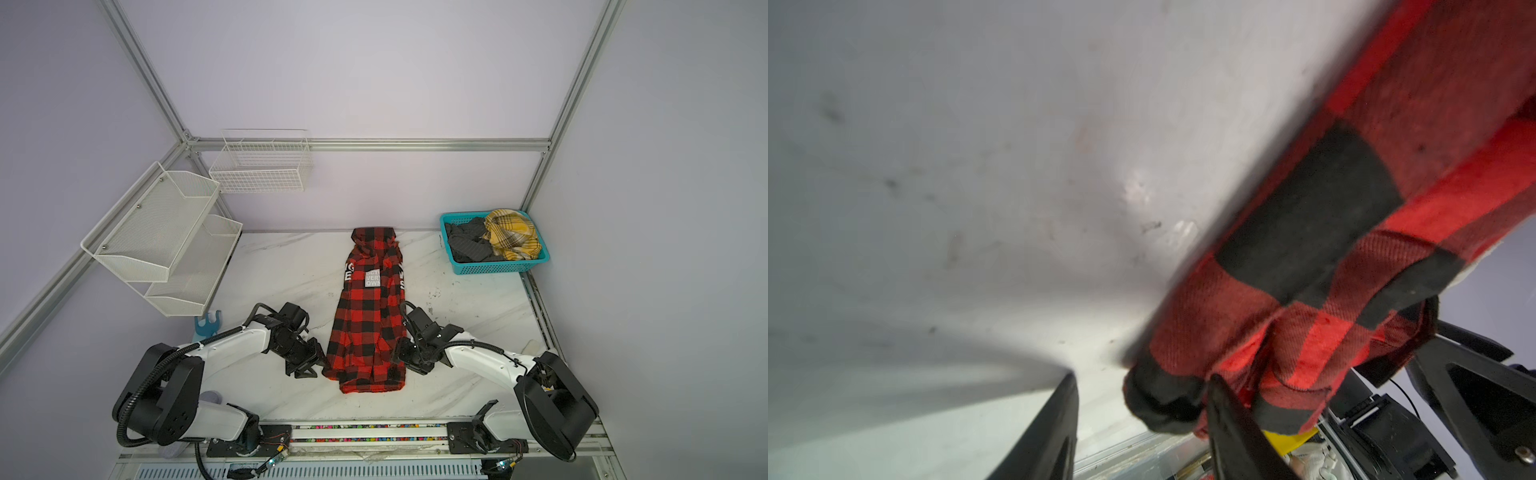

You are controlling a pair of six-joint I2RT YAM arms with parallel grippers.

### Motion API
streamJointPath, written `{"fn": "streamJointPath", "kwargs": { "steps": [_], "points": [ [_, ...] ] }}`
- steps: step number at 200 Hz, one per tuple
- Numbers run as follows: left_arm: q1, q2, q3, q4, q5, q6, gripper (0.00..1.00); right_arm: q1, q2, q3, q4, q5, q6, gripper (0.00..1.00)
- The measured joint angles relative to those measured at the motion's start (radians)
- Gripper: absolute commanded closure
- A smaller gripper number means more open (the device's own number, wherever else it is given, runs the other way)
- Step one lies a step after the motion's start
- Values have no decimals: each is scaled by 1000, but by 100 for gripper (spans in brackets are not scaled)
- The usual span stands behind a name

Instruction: Fold and stack the long sleeve shirts

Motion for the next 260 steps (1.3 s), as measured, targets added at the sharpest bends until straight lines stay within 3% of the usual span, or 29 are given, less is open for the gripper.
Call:
{"fn": "streamJointPath", "kwargs": {
  "steps": [46,64,76,101,114,156,191,260],
  "points": [
    [-59,53,1,59,98,-26,52,31,13,0,19,2,53,48],
    [-65,75,2,78,134,-35,55,32,21,0,20,2,62,56],
    [-66,85,2,87,148,-43,59,34,33,0,23,1,66,62],
    [-73,103,2,102,166,-51,67,37,55,0,35,-1,79,63],
    [-79,114,2,112,174,-52,76,39,56,0,42,-1,83,67],
    [-97,134,5,163,170,-48,83,43,56,0,52,-2,95,74],
    [-111,169,35,200,159,-47,100,46,55,0,69,-2,104,83],
    [-145,92,37,157,60,-68,100,80,-73,0,29,47,127,99]
  ]
}}
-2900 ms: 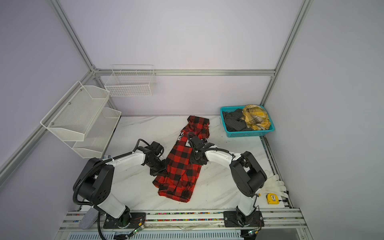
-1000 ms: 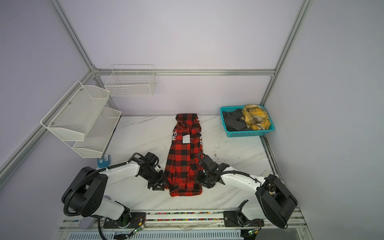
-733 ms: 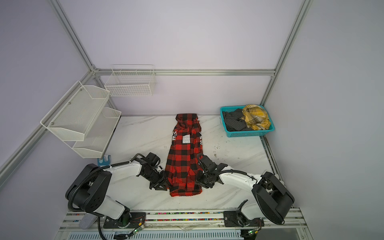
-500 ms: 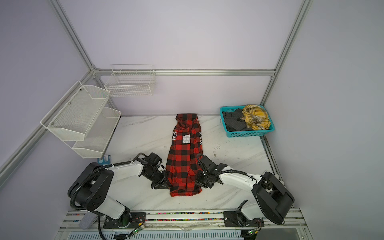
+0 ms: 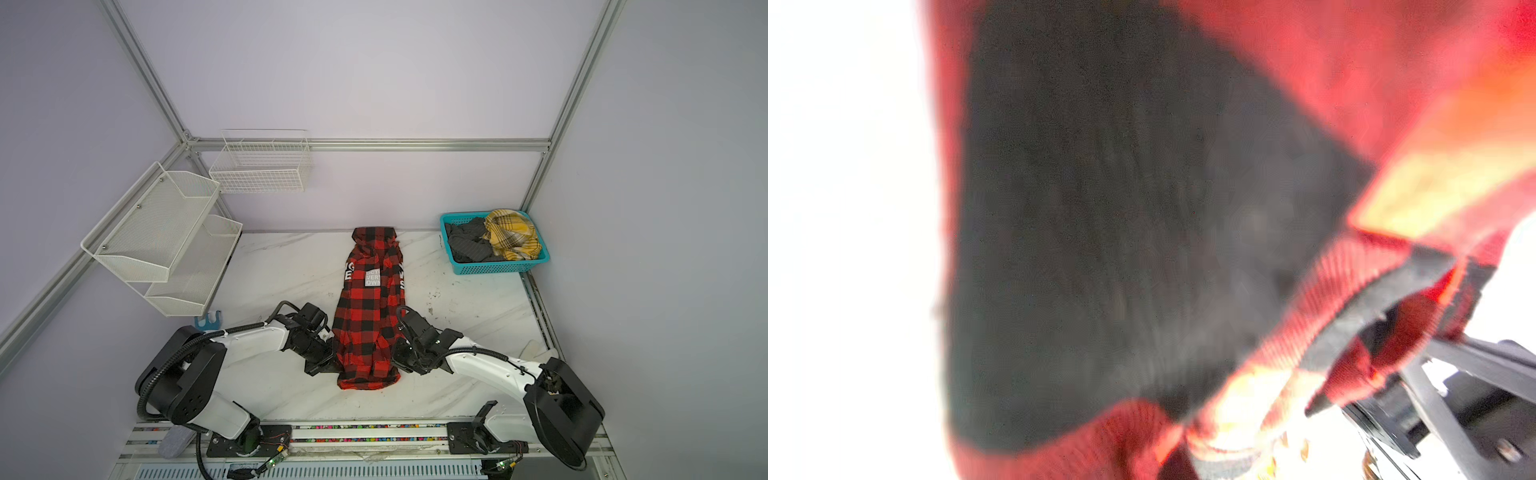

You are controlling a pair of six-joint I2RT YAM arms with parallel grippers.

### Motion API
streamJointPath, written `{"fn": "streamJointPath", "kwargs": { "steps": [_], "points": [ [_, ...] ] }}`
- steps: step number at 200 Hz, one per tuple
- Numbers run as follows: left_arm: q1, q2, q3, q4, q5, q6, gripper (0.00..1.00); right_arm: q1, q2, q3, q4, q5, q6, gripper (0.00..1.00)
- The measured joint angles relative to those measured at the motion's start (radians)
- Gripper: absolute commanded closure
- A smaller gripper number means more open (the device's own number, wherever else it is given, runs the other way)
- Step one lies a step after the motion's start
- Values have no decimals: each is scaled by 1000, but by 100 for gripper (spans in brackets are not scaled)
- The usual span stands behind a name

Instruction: Fold and stack the long sleeve shirts

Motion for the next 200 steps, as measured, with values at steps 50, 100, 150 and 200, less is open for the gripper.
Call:
{"fn": "streamJointPath", "kwargs": {
  "steps": [50,100,150,200],
  "points": [
    [-26,-179,0,-58,-26,-39,100,66,-92,2,-42,40,61,100],
    [-28,-189,40,-67,-31,-79,100,43,-40,131,-94,56,62,100],
    [31,-48,314,-12,-37,-132,100,-187,141,355,-111,4,-72,100],
    [143,397,852,8,-62,-72,73,-380,591,809,-120,-58,-257,48]
  ]
}}
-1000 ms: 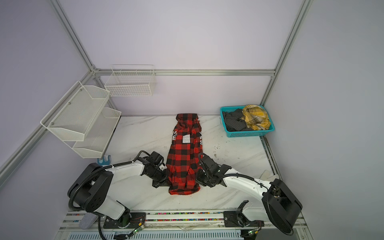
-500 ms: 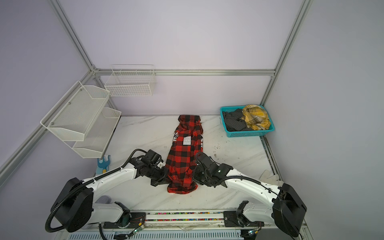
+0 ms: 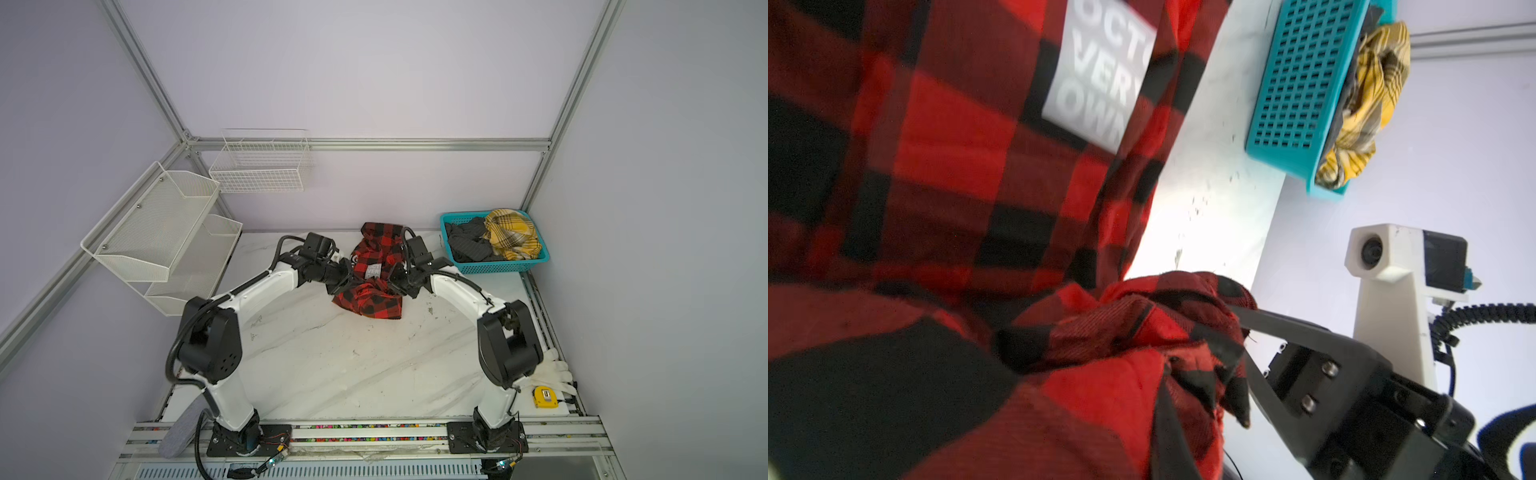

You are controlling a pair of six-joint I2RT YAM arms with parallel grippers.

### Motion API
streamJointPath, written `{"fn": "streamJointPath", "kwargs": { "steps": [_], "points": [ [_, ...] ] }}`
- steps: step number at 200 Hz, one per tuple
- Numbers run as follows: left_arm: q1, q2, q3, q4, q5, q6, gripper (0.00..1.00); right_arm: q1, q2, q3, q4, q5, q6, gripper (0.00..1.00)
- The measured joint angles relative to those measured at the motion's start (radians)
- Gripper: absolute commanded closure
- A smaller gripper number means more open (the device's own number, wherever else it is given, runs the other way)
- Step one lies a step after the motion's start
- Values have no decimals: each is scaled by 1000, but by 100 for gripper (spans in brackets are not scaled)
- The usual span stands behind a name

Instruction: Fold and stack the long sleeve shirts

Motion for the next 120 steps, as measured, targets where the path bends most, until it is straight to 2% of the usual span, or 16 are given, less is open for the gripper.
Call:
{"fn": "streamJointPath", "kwargs": {
  "steps": [20,32,41,58,80,102,120],
  "points": [
    [55,151,141,-14,-48,25,58,-66,153,174,-3,-18,-50,33],
    [88,199,175,-34,-87,30,41,-96,211,250,-7,-19,-72,24],
    [111,219,191,-54,-119,24,37,-116,237,301,-21,-17,-90,21],
    [145,237,222,-93,-156,29,36,-131,254,386,-69,6,-128,15],
    [153,220,255,-122,-198,34,37,-124,221,422,-112,65,-190,19],
    [118,145,238,-133,-228,49,43,-111,116,324,-139,126,-253,28],
    [69,48,172,-117,-225,72,47,-100,15,194,-152,163,-278,25]
  ]
}}
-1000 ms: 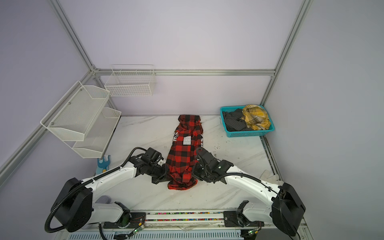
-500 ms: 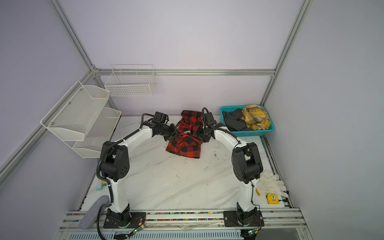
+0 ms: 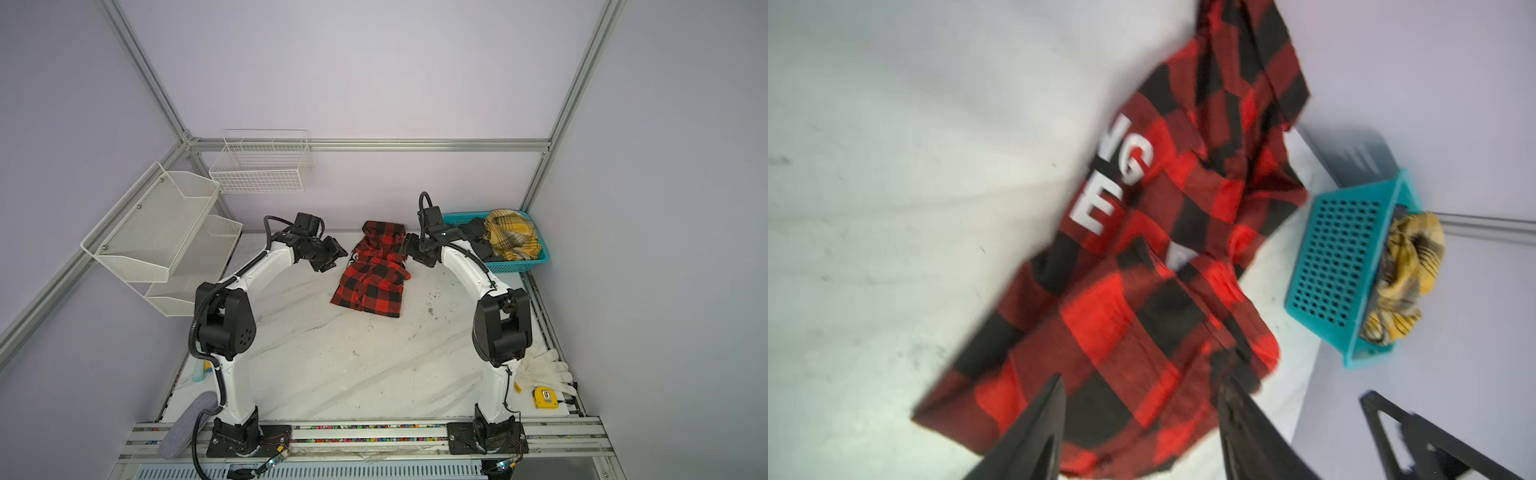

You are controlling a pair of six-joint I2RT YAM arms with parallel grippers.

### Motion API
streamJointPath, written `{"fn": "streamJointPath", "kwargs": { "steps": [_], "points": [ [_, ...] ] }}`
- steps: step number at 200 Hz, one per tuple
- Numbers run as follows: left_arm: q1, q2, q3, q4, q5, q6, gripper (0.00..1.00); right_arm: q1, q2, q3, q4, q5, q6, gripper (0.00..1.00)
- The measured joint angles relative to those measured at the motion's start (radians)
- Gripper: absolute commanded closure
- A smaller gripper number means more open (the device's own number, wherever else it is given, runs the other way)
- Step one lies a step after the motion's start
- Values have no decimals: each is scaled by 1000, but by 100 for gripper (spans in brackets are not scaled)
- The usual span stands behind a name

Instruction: Fold and stack the long sleeve shirts

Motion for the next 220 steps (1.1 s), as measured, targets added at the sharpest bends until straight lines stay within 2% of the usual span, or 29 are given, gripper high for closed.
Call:
{"fn": "streamJointPath", "kwargs": {
  "steps": [12,37,71,91,113,128,143,156,180,194,206,220],
  "points": [
    [-35,-42,-37,8,6,11,47,7,-55,-92,5,0,-12,19],
    [-74,-60,-102,29,12,41,34,14,-89,-246,69,-109,-18,6],
    [-4,-20,-134,63,12,68,31,14,-2,-299,224,-280,-7,4],
    [49,35,-107,81,11,87,31,14,75,-274,309,-322,-2,12],
    [79,148,-3,74,8,119,31,14,157,-206,346,-330,2,19],
    [80,228,75,67,13,138,32,14,198,-163,355,-332,-7,31],
    [73,284,121,66,28,153,33,14,226,-126,353,-328,-20,46],
    [65,308,135,61,40,163,34,14,239,-103,350,-320,-31,50],
    [46,317,137,57,58,181,45,15,247,-63,335,-303,-39,59],
    [38,317,143,61,64,185,59,18,258,-16,320,-286,-58,67],
    [32,317,146,69,64,185,78,25,274,34,301,-268,-82,76],
    [31,317,148,76,60,181,96,36,293,88,277,-241,-109,79]
  ]
}}
